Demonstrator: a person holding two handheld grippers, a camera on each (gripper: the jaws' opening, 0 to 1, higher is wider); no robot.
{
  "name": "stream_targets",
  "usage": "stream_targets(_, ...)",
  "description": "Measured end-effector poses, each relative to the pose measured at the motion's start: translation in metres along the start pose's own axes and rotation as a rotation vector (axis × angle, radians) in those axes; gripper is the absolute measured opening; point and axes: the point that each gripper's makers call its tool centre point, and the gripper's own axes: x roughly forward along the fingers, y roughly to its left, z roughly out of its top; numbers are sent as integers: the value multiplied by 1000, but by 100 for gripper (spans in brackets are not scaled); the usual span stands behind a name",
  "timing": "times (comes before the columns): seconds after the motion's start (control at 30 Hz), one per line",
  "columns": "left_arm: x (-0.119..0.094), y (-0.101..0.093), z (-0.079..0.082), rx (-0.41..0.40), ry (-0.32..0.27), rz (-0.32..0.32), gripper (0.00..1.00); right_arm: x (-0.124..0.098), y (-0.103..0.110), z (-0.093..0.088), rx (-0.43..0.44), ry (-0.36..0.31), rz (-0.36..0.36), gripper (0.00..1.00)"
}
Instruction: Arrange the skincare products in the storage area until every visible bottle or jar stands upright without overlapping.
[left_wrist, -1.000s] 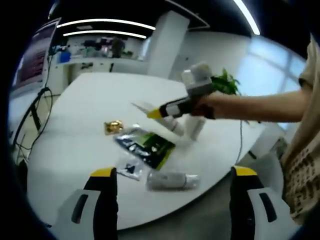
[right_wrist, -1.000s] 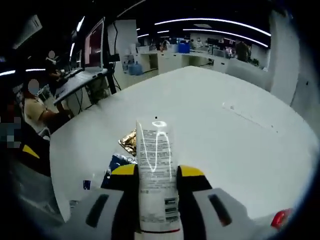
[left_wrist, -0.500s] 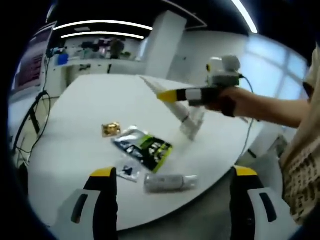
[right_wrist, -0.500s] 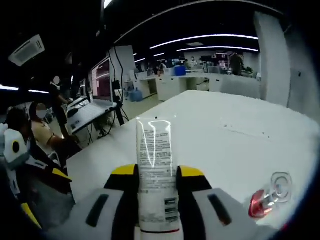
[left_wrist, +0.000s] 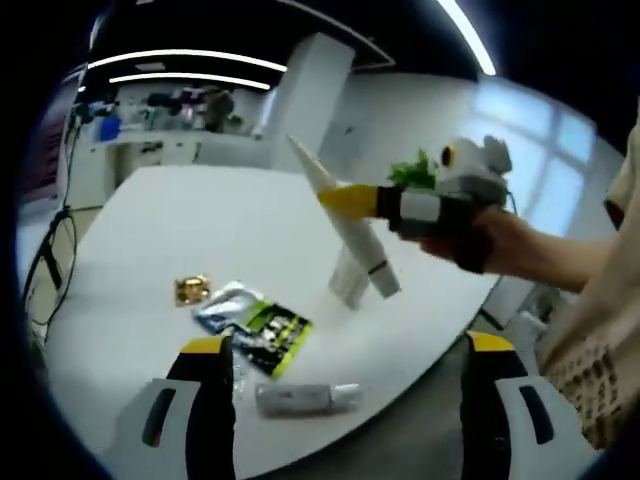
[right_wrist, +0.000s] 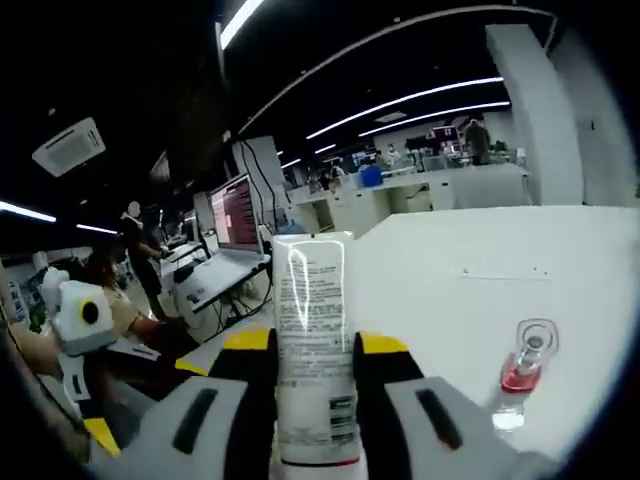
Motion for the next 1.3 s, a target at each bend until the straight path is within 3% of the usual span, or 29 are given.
stream_targets(0.2, 1, -20, 23, 1, -44, -97, 91, -20, 31, 8, 25, -59, 130, 29)
stream_targets(0.37, 2, -43, 28, 69, -19, -199, 83, -36, 50, 16, 57, -110, 208, 29)
stream_targets(0.63, 8, -74, 44, 64, -58, -298, 74, -59, 76, 28, 127, -185, 331, 29)
stream_targets(0.9, 1, -108, 59, 37, -106, -458, 53, -91, 96, 42, 253, -278, 489, 29)
stream_targets(1.1, -4, -130, 61, 52, -104, -538, 49, -106, 105, 48, 287, -308, 551, 30)
stream_targets(1.3, -4, -141, 64, 80, -114, -557, 33, -114, 113, 48, 283, -312, 575, 30)
